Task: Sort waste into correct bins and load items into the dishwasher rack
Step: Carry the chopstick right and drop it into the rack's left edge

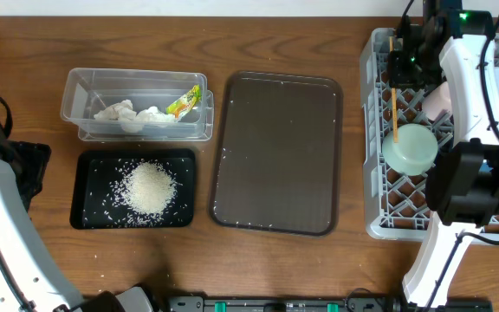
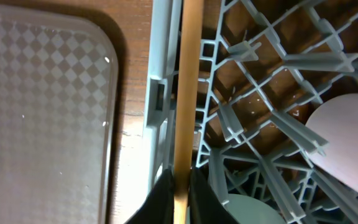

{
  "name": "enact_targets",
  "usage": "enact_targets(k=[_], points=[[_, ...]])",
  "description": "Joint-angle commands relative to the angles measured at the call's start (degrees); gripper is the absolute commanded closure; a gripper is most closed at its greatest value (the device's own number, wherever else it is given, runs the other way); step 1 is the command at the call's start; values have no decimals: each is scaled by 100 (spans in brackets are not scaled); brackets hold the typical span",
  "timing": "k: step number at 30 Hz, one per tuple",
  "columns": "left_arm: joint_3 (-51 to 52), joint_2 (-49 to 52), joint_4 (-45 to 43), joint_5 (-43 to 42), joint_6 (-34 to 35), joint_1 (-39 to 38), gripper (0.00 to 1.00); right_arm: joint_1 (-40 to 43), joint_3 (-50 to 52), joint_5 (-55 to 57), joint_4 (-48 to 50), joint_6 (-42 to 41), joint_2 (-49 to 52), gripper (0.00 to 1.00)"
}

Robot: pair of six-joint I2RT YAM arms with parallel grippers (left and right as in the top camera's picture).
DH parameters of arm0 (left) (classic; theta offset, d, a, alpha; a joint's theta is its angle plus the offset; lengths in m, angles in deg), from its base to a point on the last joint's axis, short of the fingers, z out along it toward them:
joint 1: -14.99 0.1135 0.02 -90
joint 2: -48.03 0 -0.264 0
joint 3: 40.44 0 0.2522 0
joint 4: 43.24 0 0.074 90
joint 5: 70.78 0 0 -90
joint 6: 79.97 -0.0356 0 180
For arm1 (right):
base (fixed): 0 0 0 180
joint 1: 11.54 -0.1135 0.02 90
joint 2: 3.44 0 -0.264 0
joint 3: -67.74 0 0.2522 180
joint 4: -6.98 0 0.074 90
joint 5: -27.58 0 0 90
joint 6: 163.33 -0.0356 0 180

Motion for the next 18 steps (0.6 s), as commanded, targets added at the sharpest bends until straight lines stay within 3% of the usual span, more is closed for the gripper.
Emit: enact_targets(k=[1, 2, 14, 18], points=[[-13, 11, 15, 48, 94, 20, 6, 46, -63, -149, 9, 31, -87, 75], [-13, 11, 15, 48, 94, 20, 6, 44, -63, -149, -7, -24, -87, 69], [-13, 11, 15, 48, 94, 20, 6, -28, -66, -758, -468, -570, -238, 47], [-13, 11, 15, 48, 94, 20, 6, -15, -66, -1174, -896, -605, -627, 51]])
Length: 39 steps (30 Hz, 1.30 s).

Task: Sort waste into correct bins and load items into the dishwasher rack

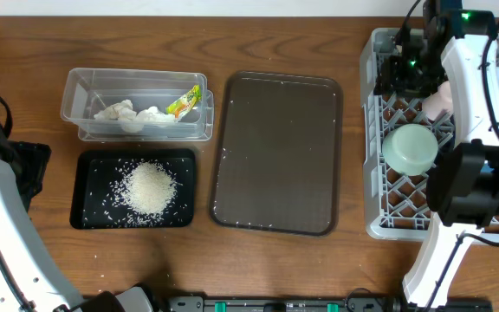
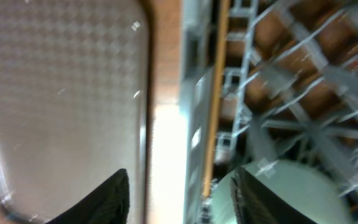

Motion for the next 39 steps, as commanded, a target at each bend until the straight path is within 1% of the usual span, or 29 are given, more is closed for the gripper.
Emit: enact_targets(k=[1, 3, 5, 6, 10, 14, 16, 19, 21, 22, 23, 25, 28, 30, 34, 39], points=[[-15, 9, 15, 48, 94, 20, 6, -31, -66, -492, -310, -168, -680, 54], [-15, 9, 15, 48, 94, 20, 6, -33, -66, -466, -608, -164, -957, 57], [-15, 9, 15, 48, 94, 20, 6, -44, -66, -468, -1014, -164, -1279, 58], [-15, 9, 15, 48, 94, 20, 6, -52, -63, -466, -1187, -164, -1434, 62], [-15, 9, 15, 48, 94, 20, 6, -203, -52, -424, -1641, -22, -1965, 69], [-15, 9, 15, 48, 94, 20, 6, -452, 299, -212, -1637, 48, -2747, 69], [-15, 9, 15, 48, 92, 20, 6, -557, 627, -188, -1631, 33, -3198, 68], [-15, 9, 15, 48, 94, 20, 6, -785, 1388, -173, -1438, -17, -4017, 66], [-15, 9, 15, 48, 94, 20, 6, -960, 2076, -146, -1172, -22, -4651, 60], [-15, 9, 15, 48, 94, 20, 6, -1034, 2450, -146, -994, -39, -4979, 35], [-15, 9, 15, 48, 92, 20, 6, -1093, 2798, -149, -811, -63, -5285, 1], [-15, 9, 15, 48, 94, 20, 6, -1152, 3508, -146, -448, -81, -5912, 1], [-15, 9, 15, 48, 94, 20, 6, -1152, 4170, -153, -197, -85, -6535, 1], [-15, 9, 15, 48, 94, 20, 6, -1154, 4450, -214, -223, -149, -6832, 1], [-15, 9, 15, 48, 94, 20, 6, -1152, 4725, -205, -378, -144, -7252, 1], [-15, 9, 15, 48, 94, 20, 6, -1152, 4730, -205, -553, -144, -7381, 1]])
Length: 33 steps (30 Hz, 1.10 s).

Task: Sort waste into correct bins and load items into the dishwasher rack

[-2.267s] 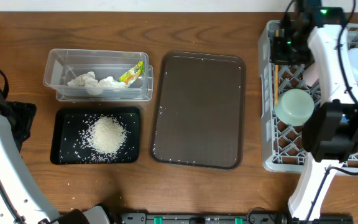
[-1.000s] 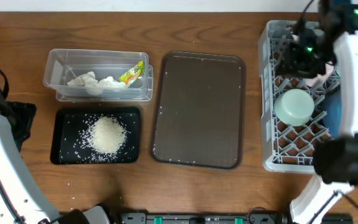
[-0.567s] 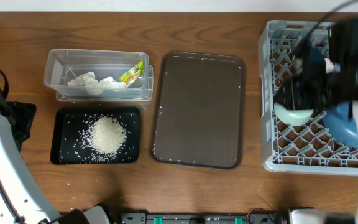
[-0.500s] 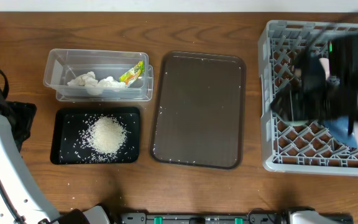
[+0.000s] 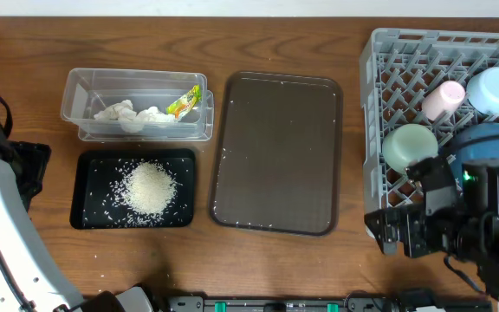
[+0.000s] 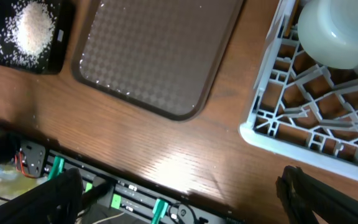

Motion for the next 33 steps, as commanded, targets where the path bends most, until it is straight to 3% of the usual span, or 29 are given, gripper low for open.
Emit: enact_targets(k=[1, 8, 12, 19, 27, 33], points=[[-15, 11, 15, 48, 94, 20, 6, -68, 35, -20, -17, -61, -42, 1], [-15, 11, 15, 48, 94, 20, 6, -120, 96, 219, 57, 240, -44, 1], [-15, 11, 15, 48, 94, 20, 6, -205, 479, 210, 614, 584, -90, 1], [-15, 11, 15, 48, 94, 20, 6, -223, 2433, -44, 2870, 739, -1073, 1], [-15, 11, 15, 48, 94, 20, 6, -223, 5375, -162, 6380, 739, -2898, 1], [-15, 11, 15, 48, 94, 20, 6, -214, 6894, -302, 8052, 739, -4079, 1]])
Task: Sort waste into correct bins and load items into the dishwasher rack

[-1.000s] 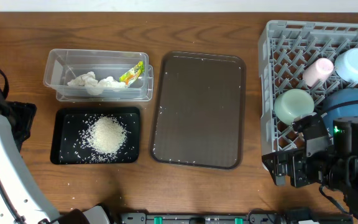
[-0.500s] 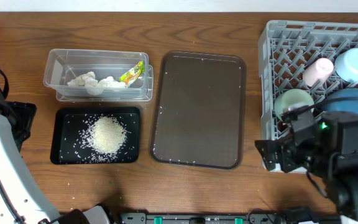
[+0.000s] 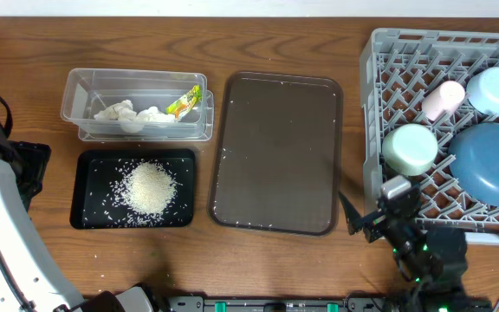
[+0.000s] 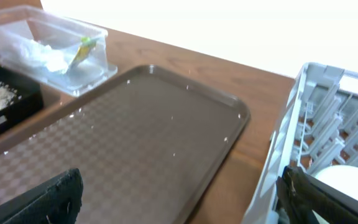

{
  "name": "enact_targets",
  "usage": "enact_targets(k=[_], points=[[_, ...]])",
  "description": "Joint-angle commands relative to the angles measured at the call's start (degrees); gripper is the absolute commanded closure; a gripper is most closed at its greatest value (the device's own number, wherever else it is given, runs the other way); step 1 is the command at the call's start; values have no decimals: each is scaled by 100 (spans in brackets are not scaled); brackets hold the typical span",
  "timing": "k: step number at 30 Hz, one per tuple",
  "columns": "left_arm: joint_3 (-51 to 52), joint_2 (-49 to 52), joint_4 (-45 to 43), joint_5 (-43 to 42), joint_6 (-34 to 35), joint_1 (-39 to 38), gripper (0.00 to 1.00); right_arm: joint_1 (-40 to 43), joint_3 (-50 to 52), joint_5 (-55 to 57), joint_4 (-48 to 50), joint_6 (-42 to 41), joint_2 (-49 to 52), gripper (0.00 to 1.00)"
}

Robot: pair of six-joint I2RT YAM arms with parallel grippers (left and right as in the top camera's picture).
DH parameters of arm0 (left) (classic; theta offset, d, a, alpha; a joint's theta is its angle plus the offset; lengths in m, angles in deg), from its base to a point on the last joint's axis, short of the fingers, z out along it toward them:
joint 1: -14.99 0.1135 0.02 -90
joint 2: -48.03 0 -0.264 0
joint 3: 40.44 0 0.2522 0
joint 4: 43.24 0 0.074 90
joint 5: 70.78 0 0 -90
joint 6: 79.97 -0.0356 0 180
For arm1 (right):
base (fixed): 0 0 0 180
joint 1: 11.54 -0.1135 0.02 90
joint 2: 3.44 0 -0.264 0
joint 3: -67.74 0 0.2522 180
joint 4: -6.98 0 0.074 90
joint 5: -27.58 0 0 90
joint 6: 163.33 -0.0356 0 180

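The grey dishwasher rack (image 3: 372, 130) stands at the right and holds a pink cup (image 3: 442, 98), a light blue bowl (image 3: 493, 89), a pale green cup (image 3: 410, 147) and a large blue bowl (image 3: 488, 160). My right gripper (image 3: 358, 221) sits low at the rack's front left corner, open and empty. In the right wrist view the right gripper (image 4: 185, 208) looks across the brown tray (image 4: 123, 137), its fingers (image 4: 58, 199) spread wide. The clear bin (image 3: 137, 104) holds crumpled tissues and a wrapper. The black bin (image 3: 132, 189) holds rice. My left gripper is out of sight.
The brown tray (image 3: 277, 152) lies between the bins and the rack, with only a few specks on it. The white left arm runs along the table's left edge. Bare wood lies along the front edge.
My right arm has dropped from over the rack's front part to the table's front edge beside the rack corner. Its camera now looks level across the tray. The large blue bowl shows fully.
My right gripper was shut on a wooden stick at the rack's far left edge. Then it was open with the stick lying in the rack. Later it hung open over the rack's front, and now it rests low at the front corner. The left arm has not moved.
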Motion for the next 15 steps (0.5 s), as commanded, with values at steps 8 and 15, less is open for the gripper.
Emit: enact_targets(k=[8, 15], points=[[-15, 11, 17, 46, 94, 20, 6, 313, 1040, 46, 605, 22, -1432, 1], [-15, 11, 17, 46, 94, 20, 6, 970, 1040, 645, 568, 24, -1491, 1]])
